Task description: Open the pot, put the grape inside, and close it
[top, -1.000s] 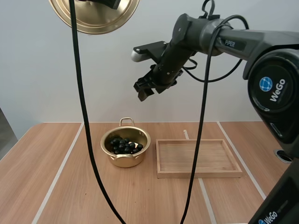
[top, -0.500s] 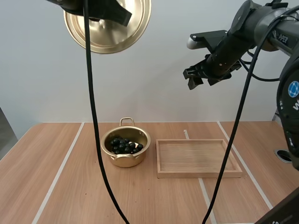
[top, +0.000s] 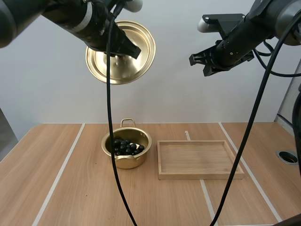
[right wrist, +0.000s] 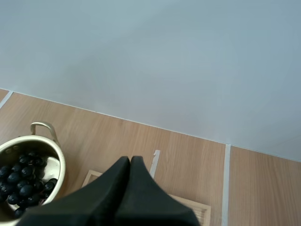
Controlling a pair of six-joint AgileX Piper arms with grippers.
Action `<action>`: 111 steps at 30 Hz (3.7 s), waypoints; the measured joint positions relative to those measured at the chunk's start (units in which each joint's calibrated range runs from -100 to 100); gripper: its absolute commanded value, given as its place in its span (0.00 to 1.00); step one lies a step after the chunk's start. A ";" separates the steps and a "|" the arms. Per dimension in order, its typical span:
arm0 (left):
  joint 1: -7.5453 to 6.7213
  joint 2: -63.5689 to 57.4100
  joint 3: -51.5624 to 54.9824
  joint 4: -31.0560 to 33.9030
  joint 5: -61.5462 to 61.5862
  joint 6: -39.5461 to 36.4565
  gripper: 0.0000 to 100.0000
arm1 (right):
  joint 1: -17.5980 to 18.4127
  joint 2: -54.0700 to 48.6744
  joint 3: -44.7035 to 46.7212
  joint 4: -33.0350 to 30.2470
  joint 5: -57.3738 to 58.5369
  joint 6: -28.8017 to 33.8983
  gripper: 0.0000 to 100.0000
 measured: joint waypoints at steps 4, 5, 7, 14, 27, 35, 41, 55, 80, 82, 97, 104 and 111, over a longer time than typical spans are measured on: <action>0.00 3.07 3.43 0.00 -3.08 0.00 0.00 | 0.00 -0.03 0.00 0.25 0.96 0.00 0.00; 0.00 3.93 4.23 0.00 -3.44 0.00 0.00 | 0.00 -0.03 0.00 0.25 1.13 0.00 0.00; 0.00 5.48 5.64 0.00 -4.13 0.00 0.00 | 0.00 -0.03 0.00 0.25 1.42 0.00 0.00; 0.00 10.55 10.61 0.00 -8.99 0.00 0.00 | 0.00 -0.03 0.00 0.25 2.34 0.00 0.00; 0.00 16.00 19.90 0.00 -18.40 0.00 0.00 | 0.00 -0.03 0.00 0.25 2.67 0.00 0.00; 0.00 18.38 22.58 -0.10 -21.81 0.00 0.00 | 0.00 -0.03 0.00 0.25 2.84 0.00 0.00; 0.00 20.67 22.70 -0.90 -24.23 0.00 0.00 | 0.00 -0.03 0.00 0.25 3.87 0.00 0.00; 0.00 27.36 22.70 -1.50 -24.60 0.00 0.00 | 0.00 -0.03 0.00 0.25 4.36 0.00 0.00; 0.00 28.92 22.70 -0.91 -19.57 -0.99 0.00 | 0.00 -0.03 0.00 0.33 6.60 -0.09 0.00; 0.00 29.83 22.70 -0.91 -19.39 -0.99 0.00 | 0.00 -0.03 0.00 0.33 6.74 -0.09 0.00; 0.00 31.13 22.70 -0.61 -19.71 -1.48 0.00 | 0.00 -0.03 0.00 0.33 6.92 -0.09 0.00; 0.00 31.97 22.70 -0.57 -20.47 -1.48 0.00 | 0.00 -0.03 0.00 0.38 6.92 -0.09 0.00; 0.00 31.97 22.70 -0.57 -20.62 -1.48 0.00 | 0.00 -0.13 0.00 0.61 6.92 -0.09 0.00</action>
